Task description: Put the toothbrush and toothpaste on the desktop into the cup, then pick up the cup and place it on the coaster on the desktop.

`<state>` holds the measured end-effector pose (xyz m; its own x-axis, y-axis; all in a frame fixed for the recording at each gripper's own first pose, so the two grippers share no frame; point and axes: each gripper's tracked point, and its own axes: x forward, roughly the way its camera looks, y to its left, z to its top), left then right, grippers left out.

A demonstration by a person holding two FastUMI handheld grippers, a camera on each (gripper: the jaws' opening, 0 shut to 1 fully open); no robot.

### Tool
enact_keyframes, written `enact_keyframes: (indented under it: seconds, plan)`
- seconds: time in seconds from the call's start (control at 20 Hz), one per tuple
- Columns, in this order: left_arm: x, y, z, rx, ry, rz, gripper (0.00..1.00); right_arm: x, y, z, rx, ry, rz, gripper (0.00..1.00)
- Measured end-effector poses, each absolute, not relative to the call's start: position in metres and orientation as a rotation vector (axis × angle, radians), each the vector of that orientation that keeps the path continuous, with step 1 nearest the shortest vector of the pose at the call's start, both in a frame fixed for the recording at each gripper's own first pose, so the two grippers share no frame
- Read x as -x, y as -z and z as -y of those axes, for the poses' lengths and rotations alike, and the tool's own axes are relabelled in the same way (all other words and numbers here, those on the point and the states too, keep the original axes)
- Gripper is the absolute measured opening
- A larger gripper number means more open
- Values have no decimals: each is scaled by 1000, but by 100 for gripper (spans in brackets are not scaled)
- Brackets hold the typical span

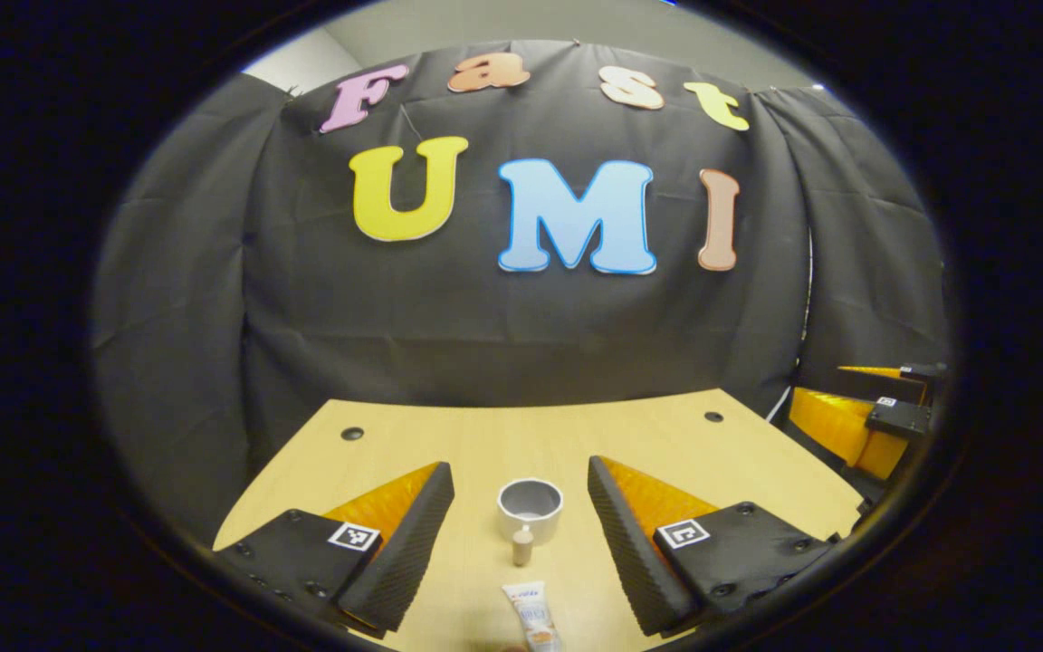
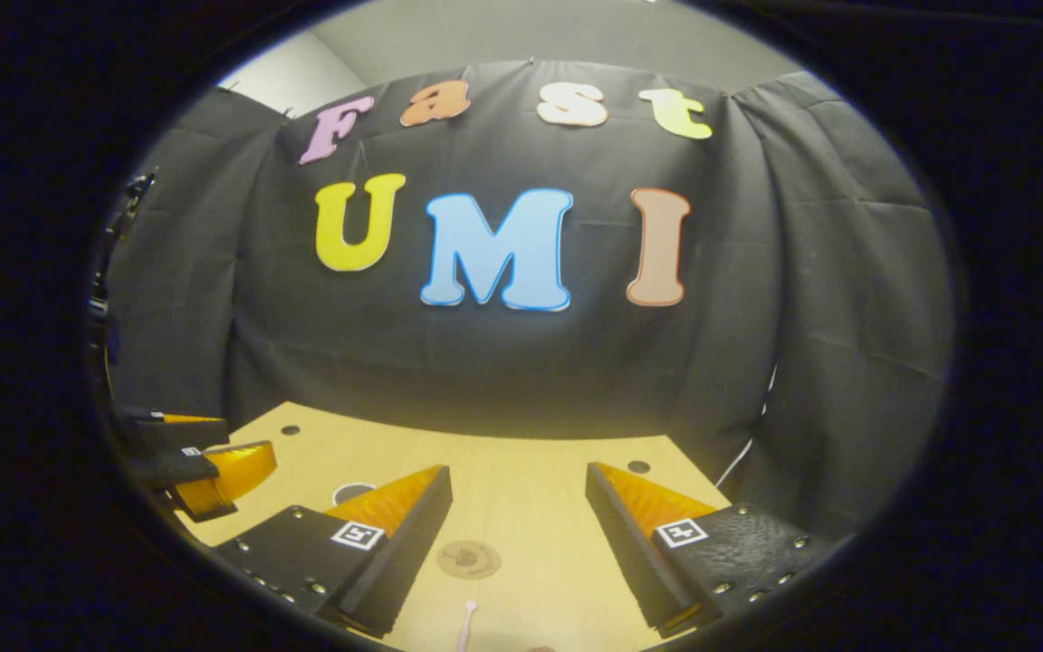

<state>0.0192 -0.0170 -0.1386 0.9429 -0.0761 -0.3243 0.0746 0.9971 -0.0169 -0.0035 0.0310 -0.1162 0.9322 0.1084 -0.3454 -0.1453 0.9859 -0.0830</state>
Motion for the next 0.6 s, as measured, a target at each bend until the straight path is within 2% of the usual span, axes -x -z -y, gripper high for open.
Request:
enact_keyframes:
  seconds: [0.05,0.3,0.35,0.6]
  plan:
    - [-18,151,19,7,80,-361,96,6,130,-32,116,-134,-388,93]
    - [-9,214,36,45,154,-536,94,26,202,-40,111,-176,-627,94]
    - [-7,225,37,43,152,-571,96,30,216,-41,108,-181,-672,93]
    - [17,294,45,78,182,-768,94,64,280,-39,107,-181,-909,94]
